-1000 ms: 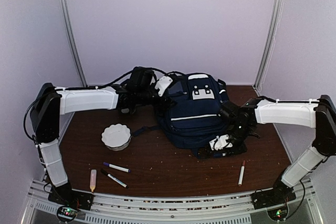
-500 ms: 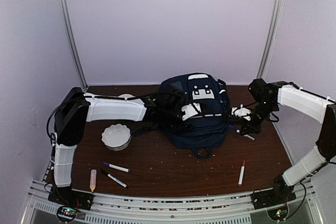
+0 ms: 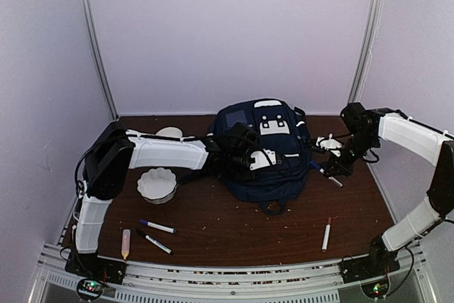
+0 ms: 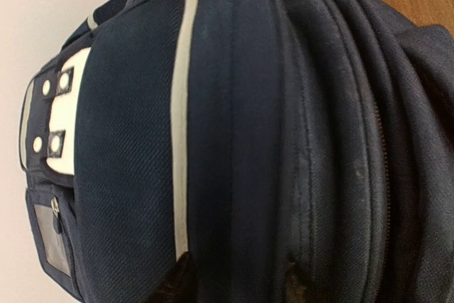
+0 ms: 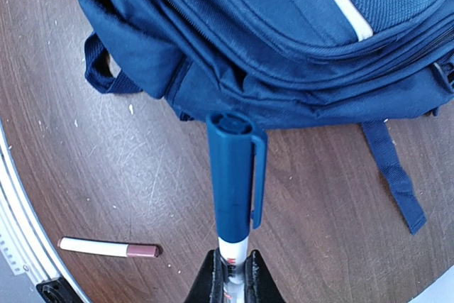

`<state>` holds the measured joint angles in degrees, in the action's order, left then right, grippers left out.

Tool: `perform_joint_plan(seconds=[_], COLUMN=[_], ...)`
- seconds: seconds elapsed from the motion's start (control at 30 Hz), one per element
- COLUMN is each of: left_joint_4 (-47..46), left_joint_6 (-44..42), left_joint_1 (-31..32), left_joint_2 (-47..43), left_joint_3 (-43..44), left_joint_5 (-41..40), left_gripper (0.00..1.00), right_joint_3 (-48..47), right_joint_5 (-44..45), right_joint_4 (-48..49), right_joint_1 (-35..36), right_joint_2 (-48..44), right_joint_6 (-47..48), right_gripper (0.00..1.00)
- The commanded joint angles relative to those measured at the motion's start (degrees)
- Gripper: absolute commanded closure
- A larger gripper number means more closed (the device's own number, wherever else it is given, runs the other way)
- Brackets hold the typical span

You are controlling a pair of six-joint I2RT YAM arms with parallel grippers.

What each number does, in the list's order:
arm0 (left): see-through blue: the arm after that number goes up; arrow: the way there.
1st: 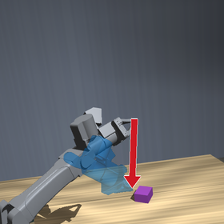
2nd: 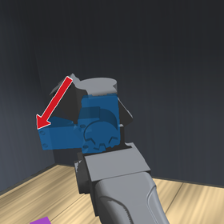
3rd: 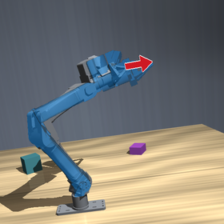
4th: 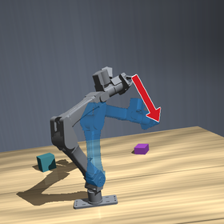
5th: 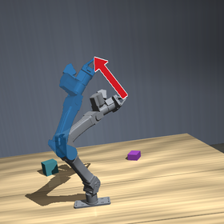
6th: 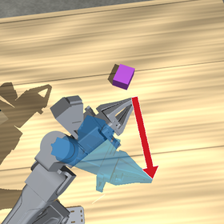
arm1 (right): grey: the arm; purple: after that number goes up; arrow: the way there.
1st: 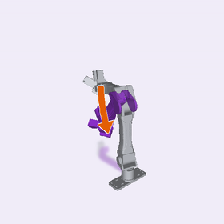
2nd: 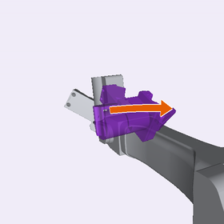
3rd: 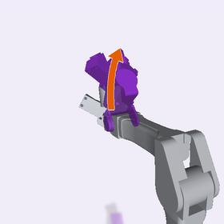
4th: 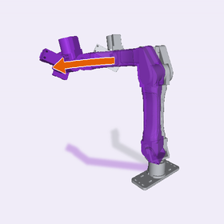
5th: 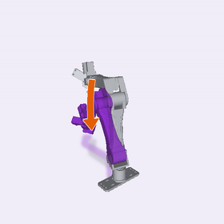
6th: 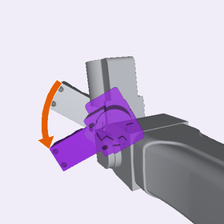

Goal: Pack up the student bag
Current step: Pick up the upper front pocket of the student bag.

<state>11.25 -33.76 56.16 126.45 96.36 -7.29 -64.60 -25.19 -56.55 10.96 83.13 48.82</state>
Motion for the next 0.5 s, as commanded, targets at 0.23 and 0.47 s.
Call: perform_joint_plan(seconds=[0.23,0.47], left_joint_4=[-2.37,-1.81], left_joint_6=[3.35,6.06], left_joint_1=[-0.26,-0.86], left_joint_2=[-3.38,-4.02], left_joint_3=[4.49,6.24], left_joint_5=[0.50,2.43], left_gripper=[0.91,1.00], right_joint_3=[-1.41,-2.07], right_joint_5=[-2.04,-2.86], right_joint_4=[1.71,2.58], right_joint_1=[-0.33,0.19], right_joint_2=[-0.28,-0.72], right_joint_6=[-1.20,-1.52], right_gripper=[1.00,1.00])
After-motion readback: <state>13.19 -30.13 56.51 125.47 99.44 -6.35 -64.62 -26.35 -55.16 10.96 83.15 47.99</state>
